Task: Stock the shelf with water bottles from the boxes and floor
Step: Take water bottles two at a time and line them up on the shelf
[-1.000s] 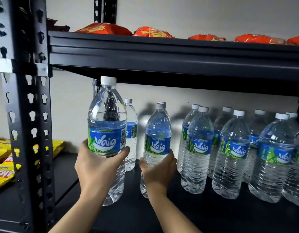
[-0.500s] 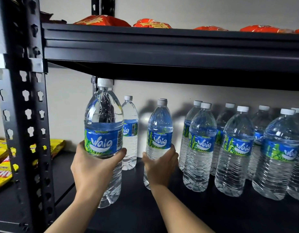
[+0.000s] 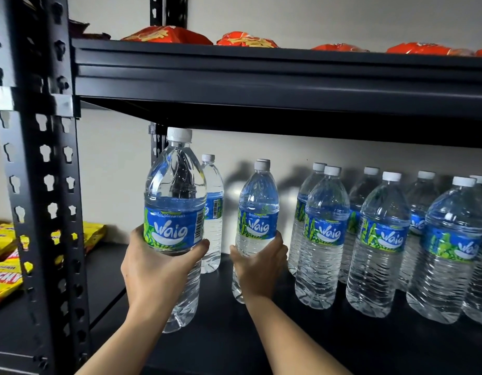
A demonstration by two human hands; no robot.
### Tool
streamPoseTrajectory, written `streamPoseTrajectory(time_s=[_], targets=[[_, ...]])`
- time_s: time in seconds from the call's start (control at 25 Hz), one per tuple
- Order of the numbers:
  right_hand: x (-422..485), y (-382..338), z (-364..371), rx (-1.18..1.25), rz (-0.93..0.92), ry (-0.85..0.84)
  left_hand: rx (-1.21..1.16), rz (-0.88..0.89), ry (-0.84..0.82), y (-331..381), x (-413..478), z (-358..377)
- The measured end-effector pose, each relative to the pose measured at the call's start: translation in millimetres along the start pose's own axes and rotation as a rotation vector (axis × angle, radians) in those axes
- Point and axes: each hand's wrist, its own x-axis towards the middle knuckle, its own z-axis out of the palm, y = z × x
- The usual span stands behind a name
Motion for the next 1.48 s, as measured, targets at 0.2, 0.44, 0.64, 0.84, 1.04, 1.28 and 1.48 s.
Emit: streamPoseTrajectory(time_s=[0.2, 0.44, 0.64, 0.84, 1.04, 1.28, 1.48], targets=[[3, 6, -13, -0.092, -0.055, -0.158, 0.008, -0.002, -0.022, 2, -3, -2], [13, 12, -37, -0.224, -0.045, -0.495, 0.027, 0.033, -0.066, 10, -7, -1], [-1, 52, -61, -0.54, -0.025, -0.857, 0.029, 0.061, -0.078, 12, -8, 2], [-17, 76, -70, -0.807, -0.142, -0.891, 0.026, 0.051, -0.084, 2, -4, 12], [-15, 75, -69, -0.809, -0.157, -0.911, 0.046, 0.045, -0.076, -14, 17, 27], [-12, 73, -69, -0.771, -0.133, -0.938, -0.024, -0.001, -0.101, -49, 30, 43], [-12, 74, -68, -0.774, -0.135, -0.948, -0.063, -0.05, -0.136, -69, 37, 46]])
